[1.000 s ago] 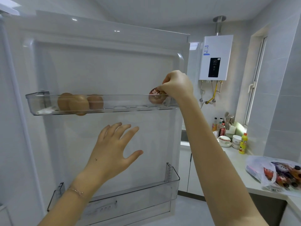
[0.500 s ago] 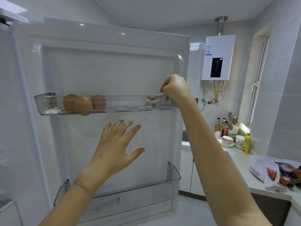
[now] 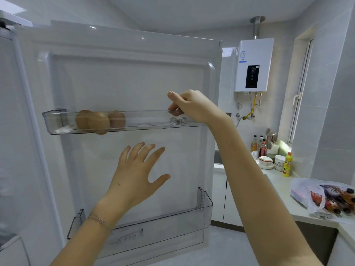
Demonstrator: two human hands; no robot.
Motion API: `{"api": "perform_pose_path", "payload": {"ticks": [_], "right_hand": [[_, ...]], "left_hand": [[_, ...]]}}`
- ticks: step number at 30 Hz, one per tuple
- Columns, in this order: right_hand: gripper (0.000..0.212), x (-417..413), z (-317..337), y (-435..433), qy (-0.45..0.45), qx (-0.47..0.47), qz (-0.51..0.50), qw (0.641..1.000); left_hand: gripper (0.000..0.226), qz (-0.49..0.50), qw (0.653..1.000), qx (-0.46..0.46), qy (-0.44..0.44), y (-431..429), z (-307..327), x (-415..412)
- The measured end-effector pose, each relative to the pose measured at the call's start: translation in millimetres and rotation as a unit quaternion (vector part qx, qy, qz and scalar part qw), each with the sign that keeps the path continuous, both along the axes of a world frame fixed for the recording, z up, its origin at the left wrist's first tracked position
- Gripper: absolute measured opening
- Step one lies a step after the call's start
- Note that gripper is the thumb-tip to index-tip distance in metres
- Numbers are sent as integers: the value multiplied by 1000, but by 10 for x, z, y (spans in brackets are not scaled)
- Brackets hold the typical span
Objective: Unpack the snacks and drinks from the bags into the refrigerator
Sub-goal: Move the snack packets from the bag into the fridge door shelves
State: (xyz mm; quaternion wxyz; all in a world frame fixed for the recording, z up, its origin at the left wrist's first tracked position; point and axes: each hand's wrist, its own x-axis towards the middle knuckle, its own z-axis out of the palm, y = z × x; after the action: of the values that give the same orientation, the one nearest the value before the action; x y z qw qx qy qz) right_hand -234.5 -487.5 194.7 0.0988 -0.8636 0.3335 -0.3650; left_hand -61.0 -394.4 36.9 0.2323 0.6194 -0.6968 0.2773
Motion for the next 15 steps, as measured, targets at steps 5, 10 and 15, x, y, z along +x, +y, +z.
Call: {"api": "perform_pose_path", "payload": {"ticks": [5, 10, 15], "right_hand": [[63, -139, -21, -17, 32, -28, -113, 993], [61, -261, -102, -90, 45, -69, -192, 978], [46, -316, -264, 27, -39, -84, -178, 980]], "left_hand": [[73, -14, 1000, 9, 15, 25, -28, 23], [73, -27, 999, 12, 25, 44, -37, 13], [76, -48, 998, 16, 25, 16, -32, -54]]}}
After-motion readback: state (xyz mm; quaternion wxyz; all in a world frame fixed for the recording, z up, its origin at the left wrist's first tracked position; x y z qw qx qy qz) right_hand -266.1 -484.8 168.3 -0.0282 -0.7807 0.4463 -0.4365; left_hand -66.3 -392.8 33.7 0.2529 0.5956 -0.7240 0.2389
